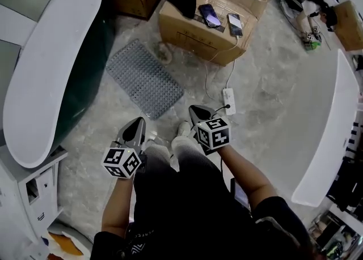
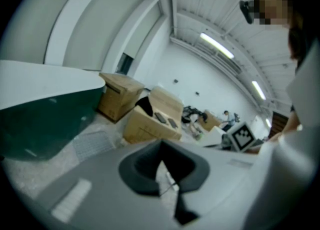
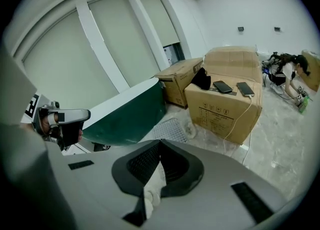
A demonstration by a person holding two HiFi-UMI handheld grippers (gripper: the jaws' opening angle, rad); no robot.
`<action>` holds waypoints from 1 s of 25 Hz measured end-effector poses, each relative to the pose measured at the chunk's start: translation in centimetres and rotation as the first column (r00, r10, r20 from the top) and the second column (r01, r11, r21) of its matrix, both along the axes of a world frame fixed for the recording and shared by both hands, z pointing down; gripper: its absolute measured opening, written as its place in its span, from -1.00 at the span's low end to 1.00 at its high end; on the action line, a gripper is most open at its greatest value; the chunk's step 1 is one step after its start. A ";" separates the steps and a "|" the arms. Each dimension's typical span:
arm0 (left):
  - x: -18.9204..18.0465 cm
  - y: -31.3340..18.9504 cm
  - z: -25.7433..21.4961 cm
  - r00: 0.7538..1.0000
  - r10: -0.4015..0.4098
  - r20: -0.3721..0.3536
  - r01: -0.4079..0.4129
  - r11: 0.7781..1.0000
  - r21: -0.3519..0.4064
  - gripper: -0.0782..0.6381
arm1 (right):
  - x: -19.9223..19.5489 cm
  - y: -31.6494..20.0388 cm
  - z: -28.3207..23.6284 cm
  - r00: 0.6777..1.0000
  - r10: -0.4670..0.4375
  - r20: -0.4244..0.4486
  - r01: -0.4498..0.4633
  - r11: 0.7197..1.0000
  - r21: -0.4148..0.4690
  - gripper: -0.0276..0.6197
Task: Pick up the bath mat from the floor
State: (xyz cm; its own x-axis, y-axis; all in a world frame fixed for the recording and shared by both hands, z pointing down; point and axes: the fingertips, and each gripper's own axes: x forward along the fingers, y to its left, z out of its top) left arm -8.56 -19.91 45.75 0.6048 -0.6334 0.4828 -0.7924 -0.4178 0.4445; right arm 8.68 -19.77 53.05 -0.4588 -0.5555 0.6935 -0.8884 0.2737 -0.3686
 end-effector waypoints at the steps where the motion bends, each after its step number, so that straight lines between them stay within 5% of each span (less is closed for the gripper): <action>1: 0.2 -0.5 0.4 1.000 0.012 0.010 -0.012 1.000 0.000 -0.76 | -0.1 -0.3 0.5 1.000 0.005 0.005 -0.005 1.000 -0.009 -0.94; 11: -0.7 -4.1 6.2 0.981 0.186 0.048 -0.184 0.982 -0.044 -0.76 | -3.2 -2.0 7.4 0.990 0.136 0.038 -0.132 0.987 -0.096 -0.79; 18: -1.4 -4.6 12.1 0.939 0.335 0.078 -0.327 0.939 -0.103 -0.76 | -4.4 -2.5 14.2 0.943 0.328 0.047 -0.317 0.934 -0.166 -0.72; 25: -1.7 -4.8 18.8 0.922 0.370 0.110 -0.354 0.924 -0.143 -0.76 | -4.2 -2.7 21.0 0.917 0.399 0.011 -0.389 0.899 -0.201 -0.60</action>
State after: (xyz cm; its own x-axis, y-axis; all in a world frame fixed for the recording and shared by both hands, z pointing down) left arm -10.22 -24.66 64.50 0.7077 -0.3167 0.6316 -0.6516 -0.6381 0.4101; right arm 4.43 -22.48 74.06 -0.2675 -0.5574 0.7859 -0.8878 -0.1746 -0.4259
